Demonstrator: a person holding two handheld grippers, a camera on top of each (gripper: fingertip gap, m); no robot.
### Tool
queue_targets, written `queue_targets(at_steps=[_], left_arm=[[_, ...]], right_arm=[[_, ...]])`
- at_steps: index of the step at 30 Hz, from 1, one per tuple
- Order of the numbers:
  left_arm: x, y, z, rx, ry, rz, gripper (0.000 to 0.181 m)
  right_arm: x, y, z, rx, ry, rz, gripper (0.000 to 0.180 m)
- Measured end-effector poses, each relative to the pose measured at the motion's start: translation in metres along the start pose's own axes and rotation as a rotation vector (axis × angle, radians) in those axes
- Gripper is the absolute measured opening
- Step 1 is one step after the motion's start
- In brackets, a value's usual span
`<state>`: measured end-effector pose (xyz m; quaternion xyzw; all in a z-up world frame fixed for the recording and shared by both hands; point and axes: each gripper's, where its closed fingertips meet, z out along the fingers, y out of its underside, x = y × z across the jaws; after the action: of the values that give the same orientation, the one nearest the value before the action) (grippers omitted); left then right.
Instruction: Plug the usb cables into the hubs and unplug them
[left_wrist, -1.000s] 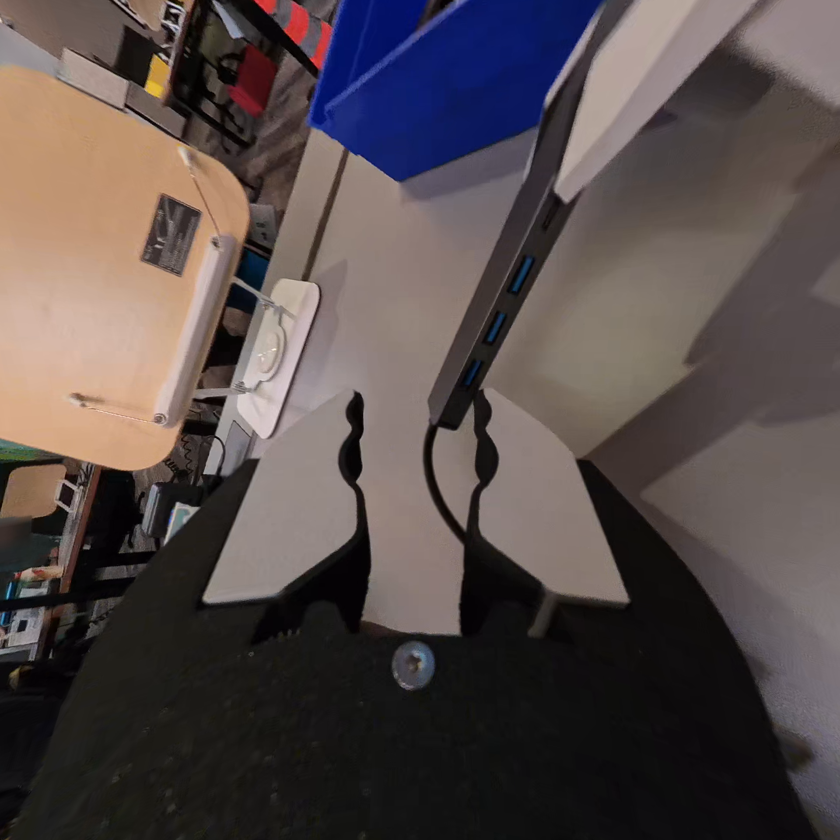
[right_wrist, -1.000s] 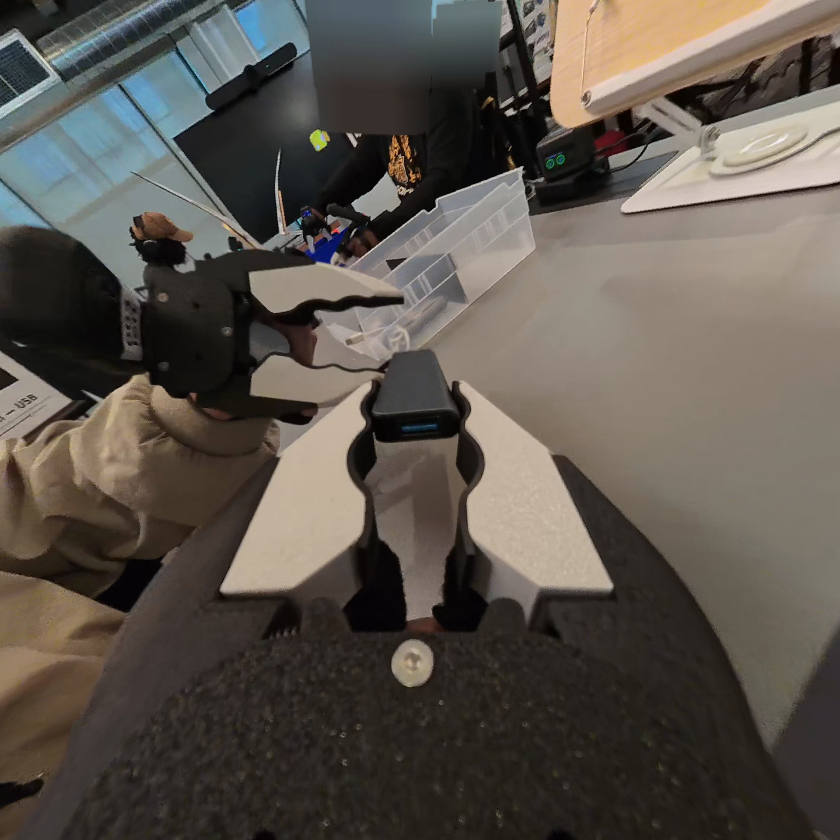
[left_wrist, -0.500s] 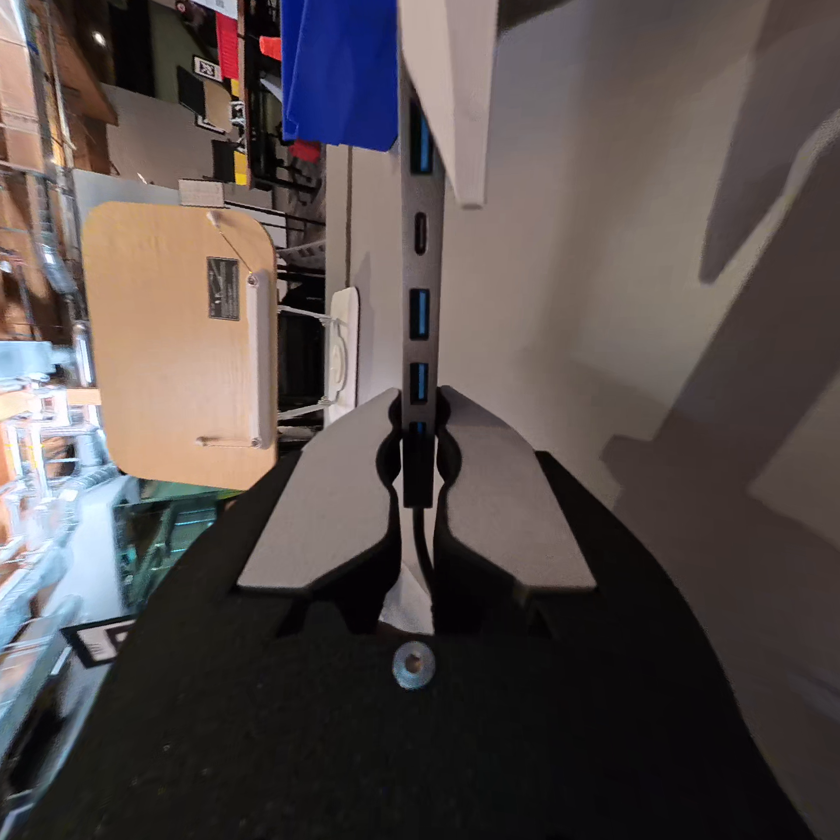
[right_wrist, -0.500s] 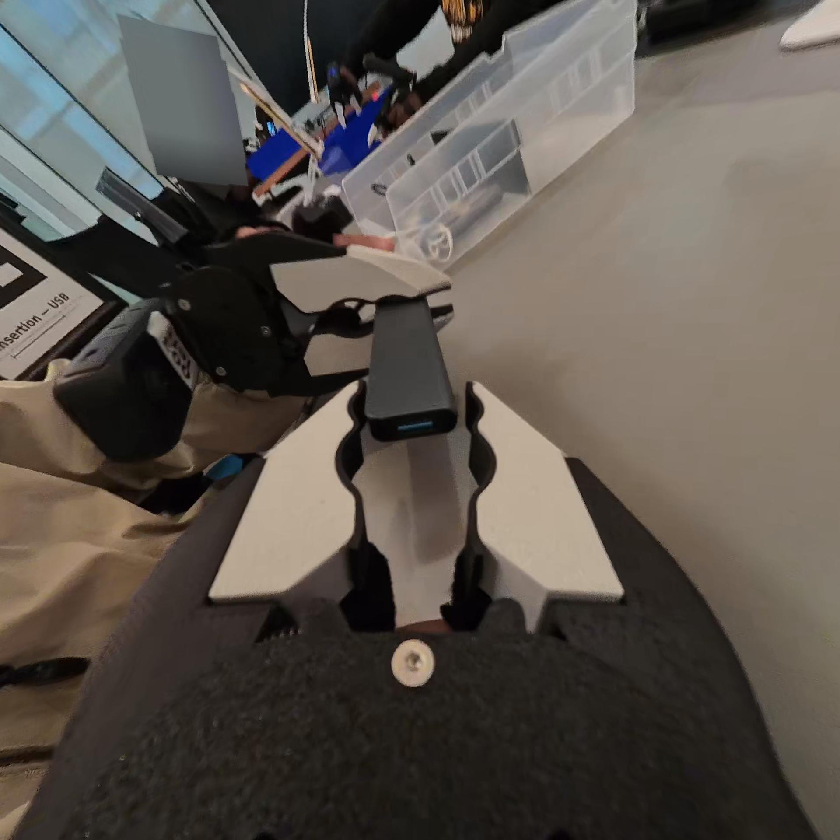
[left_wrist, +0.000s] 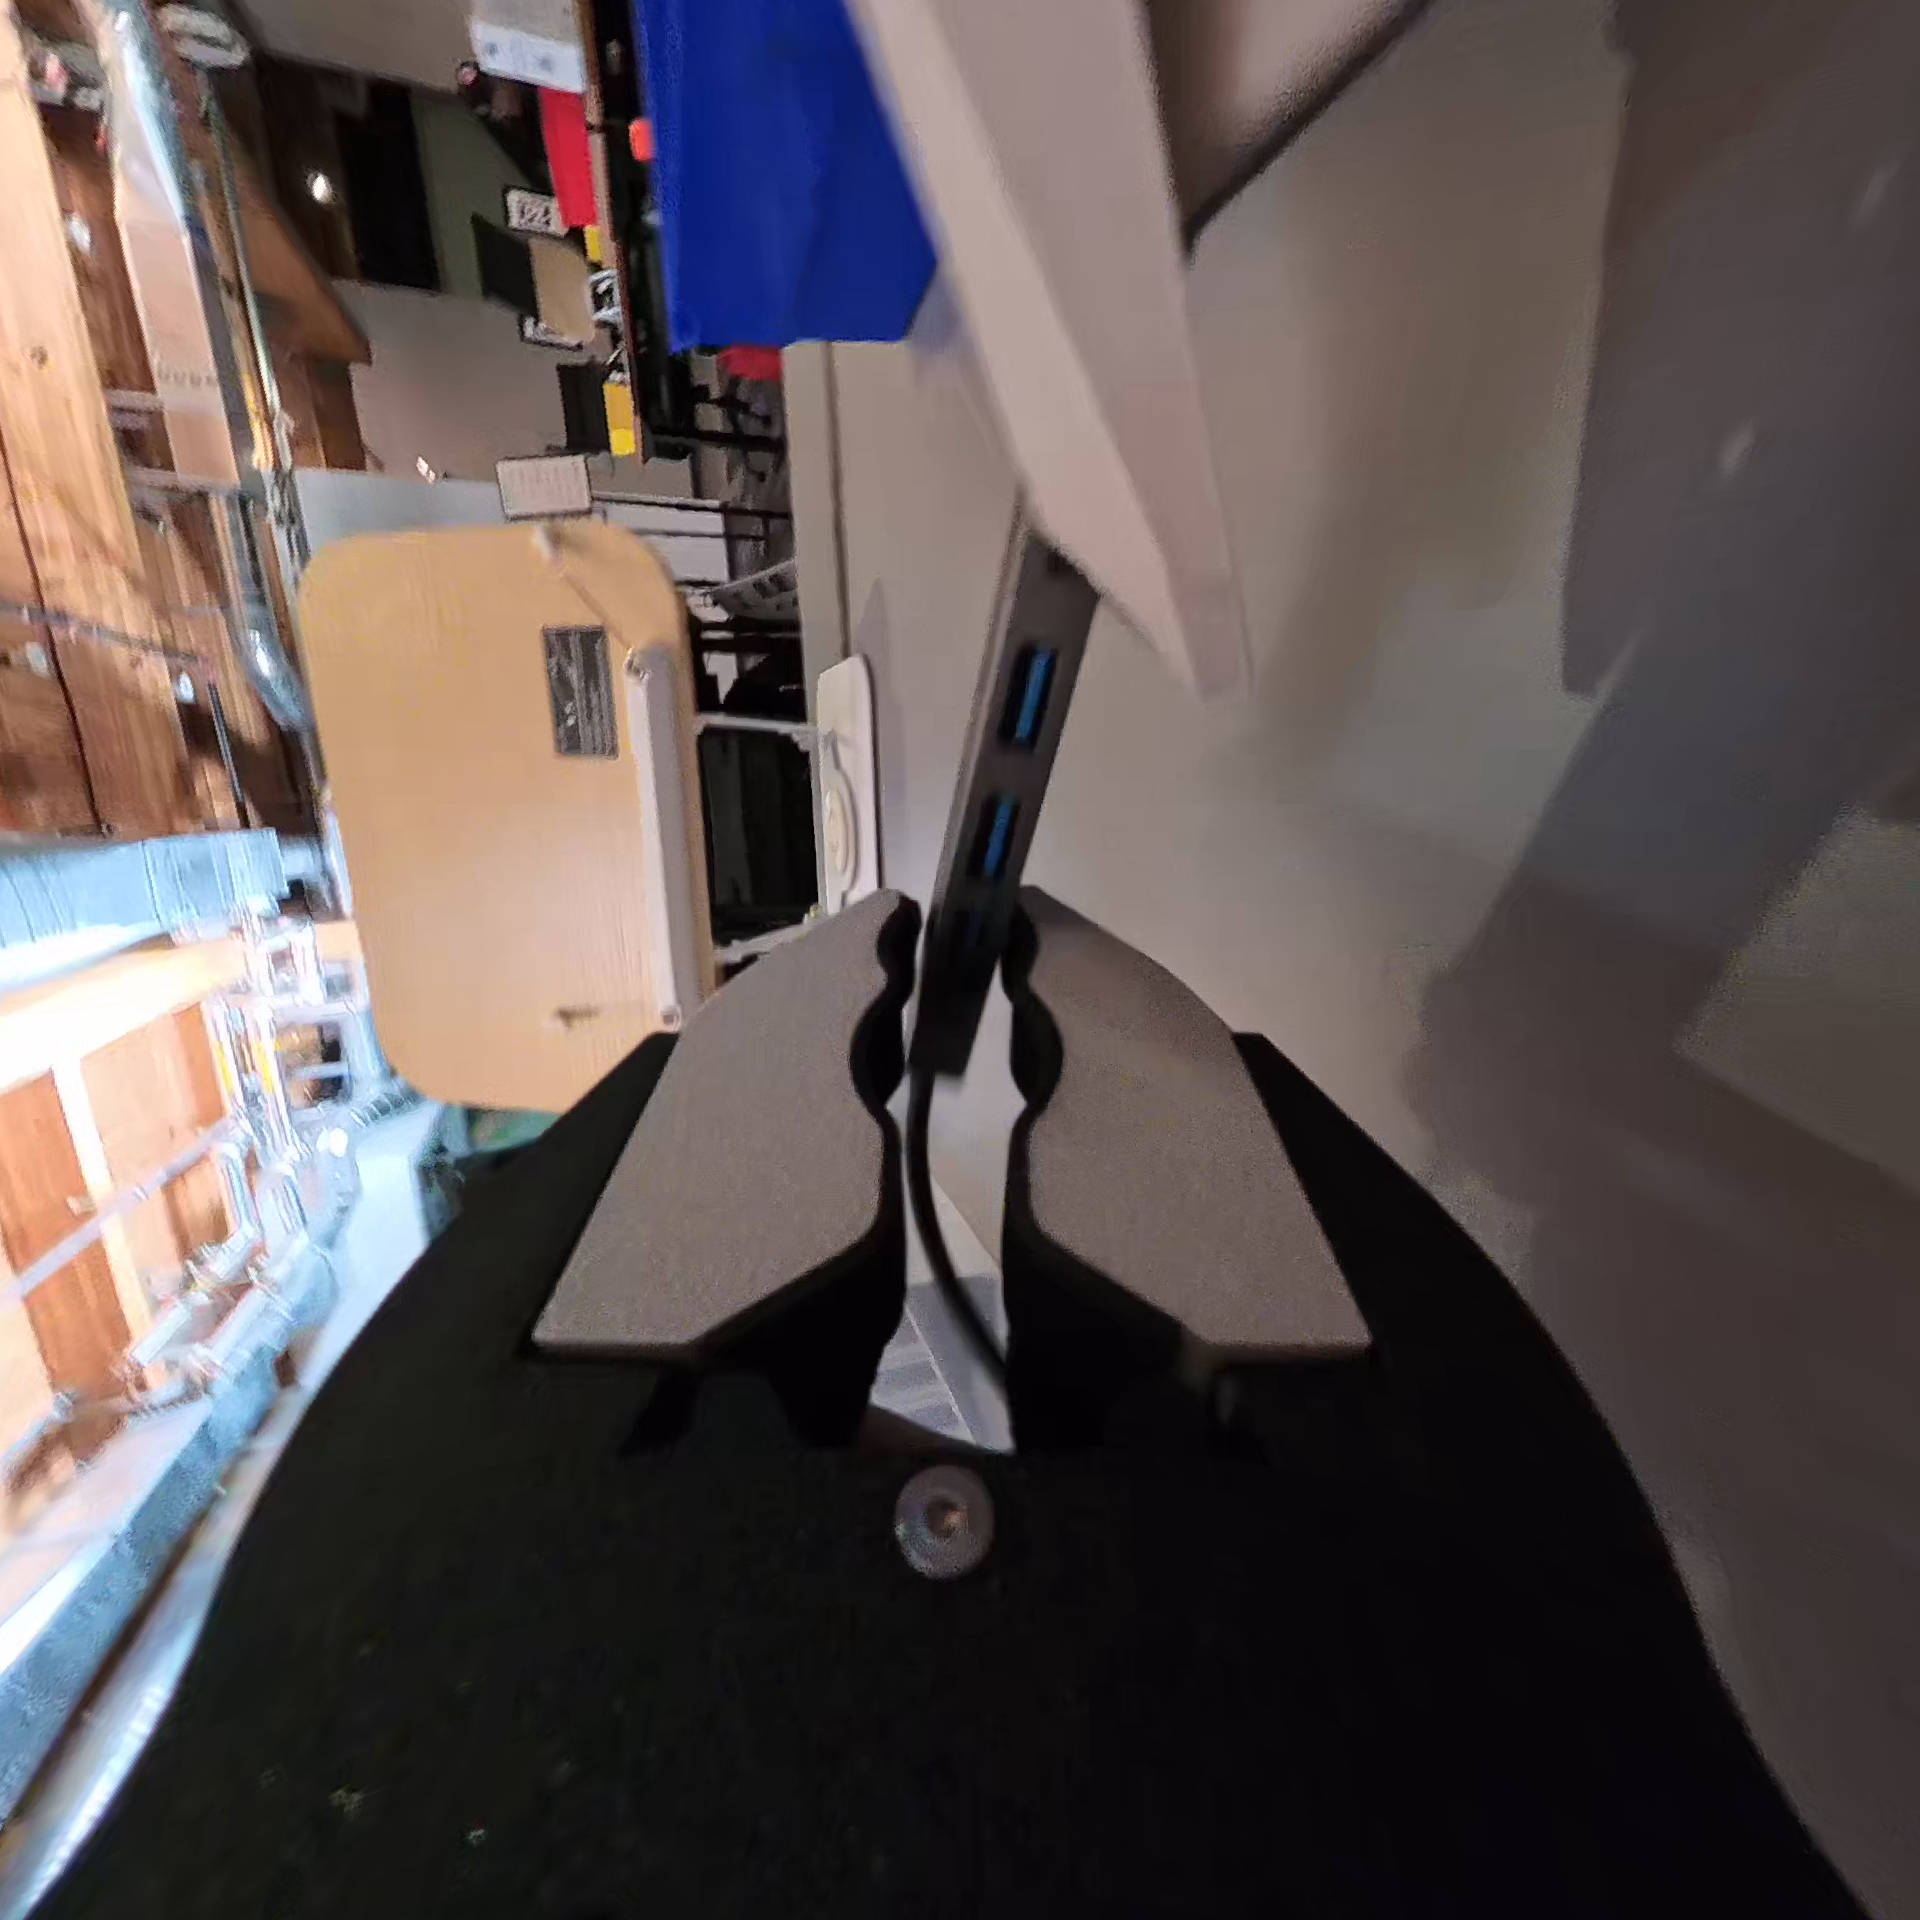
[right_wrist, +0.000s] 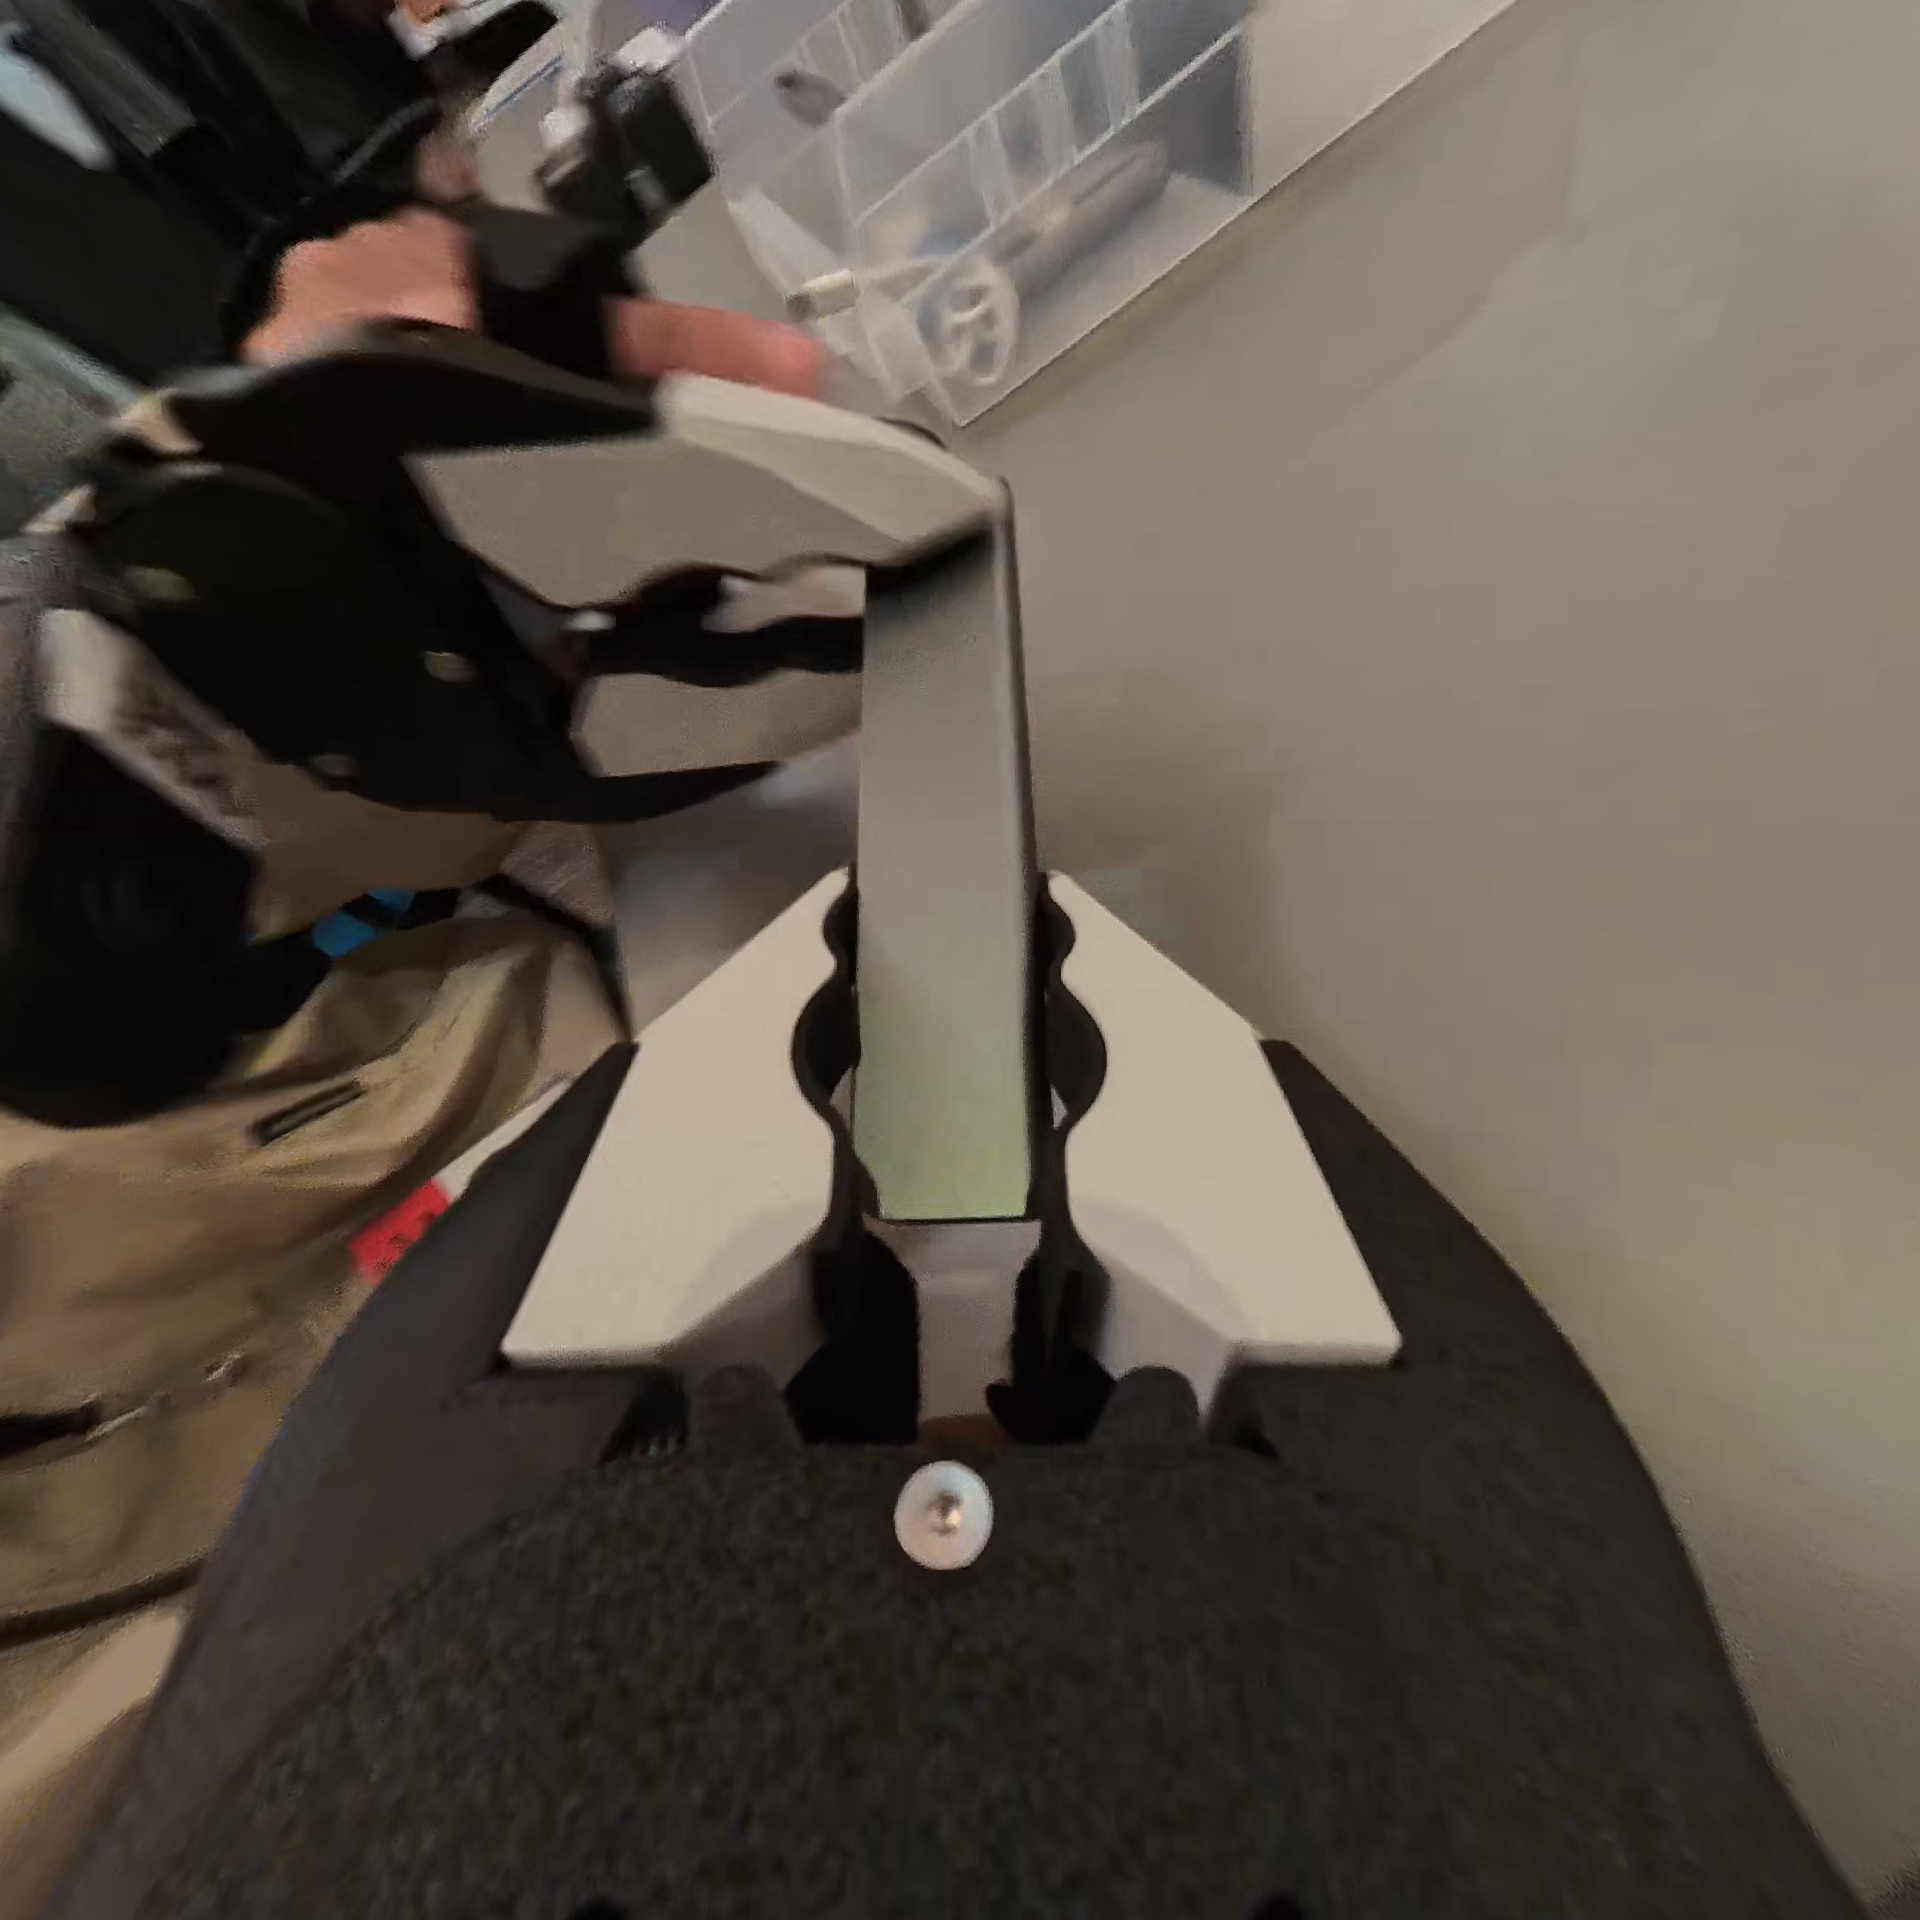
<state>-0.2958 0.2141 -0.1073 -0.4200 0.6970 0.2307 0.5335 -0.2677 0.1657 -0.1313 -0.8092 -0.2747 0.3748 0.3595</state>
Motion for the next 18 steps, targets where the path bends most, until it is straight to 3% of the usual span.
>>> queue_targets(at_steps=[3, 7, 11, 18], left_arm=[[-0.017, 0.028, -0.021, -0.048, 0.006, -0.275, 0.033], [0.005, 0.058, -0.059, -0.087, 0.18, -0.883, 0.03], [0.038, 0.033, -0.1, 0.147, 0.404, -1.438, 0.028], [0.041, 0.052, -0.101, 0.197, 0.336, -1.54, 0.032]], right_arm=[[0.032, -0.02, -0.007, 0.09, 0.056, 0.108, 0.03], [0.078, -0.05, 0.0, 0.137, 0.176, 0.132, 0.03], [0.111, -0.071, 0.019, 0.097, 0.246, 0.073, 0.03], [0.136, -0.077, 0.032, 0.114, 0.234, -0.029, 0.03]])
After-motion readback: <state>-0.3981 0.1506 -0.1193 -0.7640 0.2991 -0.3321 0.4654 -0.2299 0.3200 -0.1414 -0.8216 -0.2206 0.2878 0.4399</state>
